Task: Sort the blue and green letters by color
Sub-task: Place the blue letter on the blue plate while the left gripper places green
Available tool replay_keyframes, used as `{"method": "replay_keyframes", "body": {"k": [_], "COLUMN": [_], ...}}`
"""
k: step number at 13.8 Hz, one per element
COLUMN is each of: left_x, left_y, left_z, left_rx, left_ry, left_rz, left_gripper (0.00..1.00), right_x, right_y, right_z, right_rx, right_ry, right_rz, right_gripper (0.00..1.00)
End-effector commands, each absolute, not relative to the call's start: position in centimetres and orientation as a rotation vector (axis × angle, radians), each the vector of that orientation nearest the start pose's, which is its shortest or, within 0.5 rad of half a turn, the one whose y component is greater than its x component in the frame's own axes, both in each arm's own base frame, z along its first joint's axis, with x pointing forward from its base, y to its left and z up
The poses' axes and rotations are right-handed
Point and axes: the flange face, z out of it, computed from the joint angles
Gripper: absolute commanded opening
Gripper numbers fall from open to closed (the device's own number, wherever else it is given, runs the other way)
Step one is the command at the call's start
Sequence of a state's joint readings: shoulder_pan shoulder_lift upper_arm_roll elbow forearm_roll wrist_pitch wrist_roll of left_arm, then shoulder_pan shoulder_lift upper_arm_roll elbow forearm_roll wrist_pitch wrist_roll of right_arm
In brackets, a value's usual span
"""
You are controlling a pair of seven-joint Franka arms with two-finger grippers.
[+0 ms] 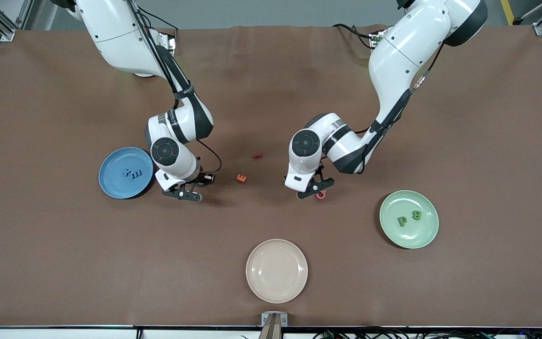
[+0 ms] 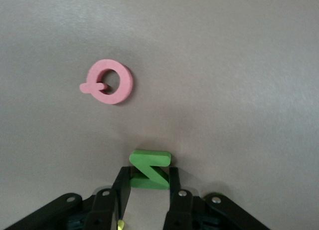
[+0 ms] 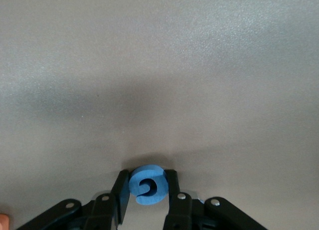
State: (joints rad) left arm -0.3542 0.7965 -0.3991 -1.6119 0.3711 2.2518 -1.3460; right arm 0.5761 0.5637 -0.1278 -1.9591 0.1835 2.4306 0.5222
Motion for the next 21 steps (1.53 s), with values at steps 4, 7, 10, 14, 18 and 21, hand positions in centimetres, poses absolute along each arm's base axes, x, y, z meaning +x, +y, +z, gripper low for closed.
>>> {"method": "replay_keyframes", "body": {"k": [4,7,10,14,18,21], "left_x": [57.2,60.0,62.0,64.2,64.4,64.5], "left_y": [-37.8,-31.1,-22.9,-12.4,-10.1,-9.7], "left_z": [26.8,27.9,26.5,24.5,22.6,23.1], "left_rx": [-2.955,-2.902,-2.882,-2.909,-2.91,-2.897], "left_ry": [-0.897,-0.873,-0.778,-0.674,-0.68,-0.7], "left_rz": [-0.074,-0.038,0.042,0.128,0.174,0.17], "left_gripper": [0.0,0.0,0.0,0.01,0.32,1.0], "right_x": [54.7,54.4,53.8,52.7,51.5,50.4], "right_y": [24.8,20.1,14.7,7.3,1.1,-1.0], "right_z": [23.0,26.2,26.7,26.1,23.9,22.3], "right_rx": [-3.106,-3.089,-3.079,-3.097,-3.083,-3.091], "right_ry": [0.302,0.228,0.091,-0.047,-0.194,-0.228], "right_rz": [0.279,0.329,0.327,0.255,0.177,0.121], "right_gripper": [0.15,0.15,0.15,0.15,0.15,0.15]}}
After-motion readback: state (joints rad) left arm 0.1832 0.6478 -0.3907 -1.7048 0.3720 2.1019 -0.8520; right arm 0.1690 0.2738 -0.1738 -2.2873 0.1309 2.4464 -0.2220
